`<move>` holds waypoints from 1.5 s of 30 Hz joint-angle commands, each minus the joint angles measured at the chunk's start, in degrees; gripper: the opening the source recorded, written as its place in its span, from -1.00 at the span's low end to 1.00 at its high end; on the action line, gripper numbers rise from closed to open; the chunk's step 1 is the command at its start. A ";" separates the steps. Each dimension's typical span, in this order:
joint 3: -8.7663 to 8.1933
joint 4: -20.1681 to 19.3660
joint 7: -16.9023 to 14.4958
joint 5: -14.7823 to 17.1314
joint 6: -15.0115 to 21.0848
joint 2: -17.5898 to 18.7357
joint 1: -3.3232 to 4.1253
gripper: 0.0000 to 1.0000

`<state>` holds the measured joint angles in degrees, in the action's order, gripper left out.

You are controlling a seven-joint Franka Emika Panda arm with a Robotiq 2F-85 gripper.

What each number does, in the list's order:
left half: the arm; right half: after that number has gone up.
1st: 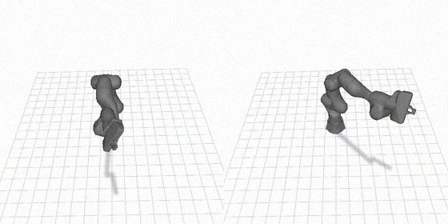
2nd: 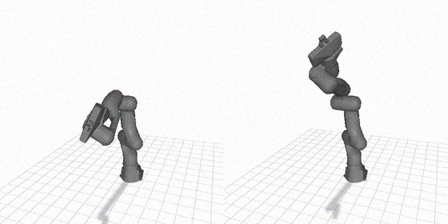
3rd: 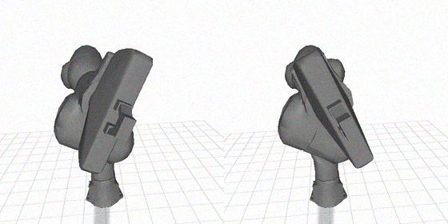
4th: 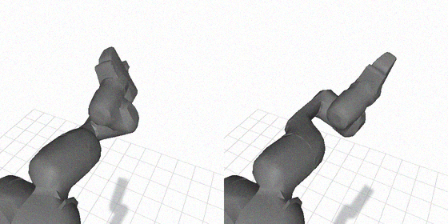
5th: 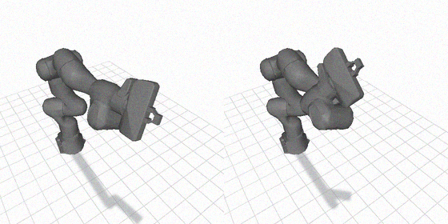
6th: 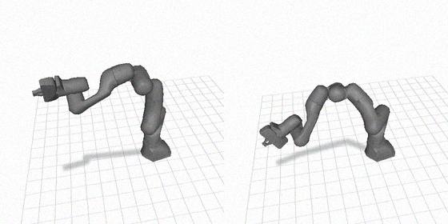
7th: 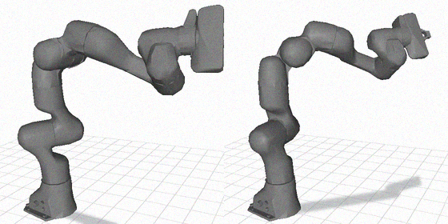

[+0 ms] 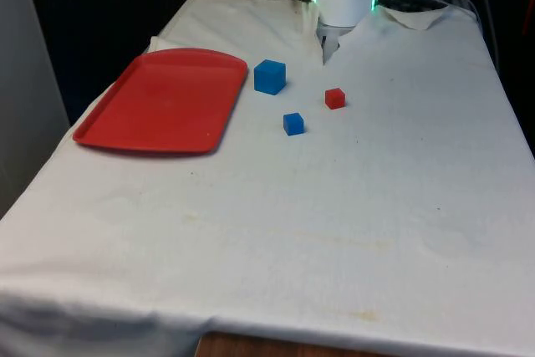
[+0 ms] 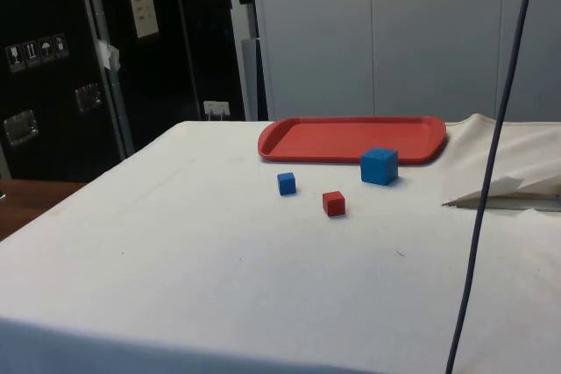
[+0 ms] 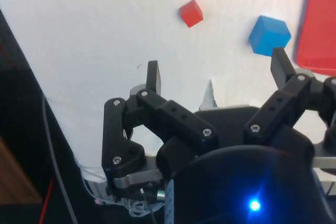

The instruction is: Pick up the largest block and place it onto the tray.

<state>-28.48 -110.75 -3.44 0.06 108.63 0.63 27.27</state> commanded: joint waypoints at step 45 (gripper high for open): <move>-0.92 -20.11 0.92 -6.82 19.08 -7.56 -1.60 1.00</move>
<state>-29.39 -130.86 -2.52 -6.76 127.71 -6.93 25.67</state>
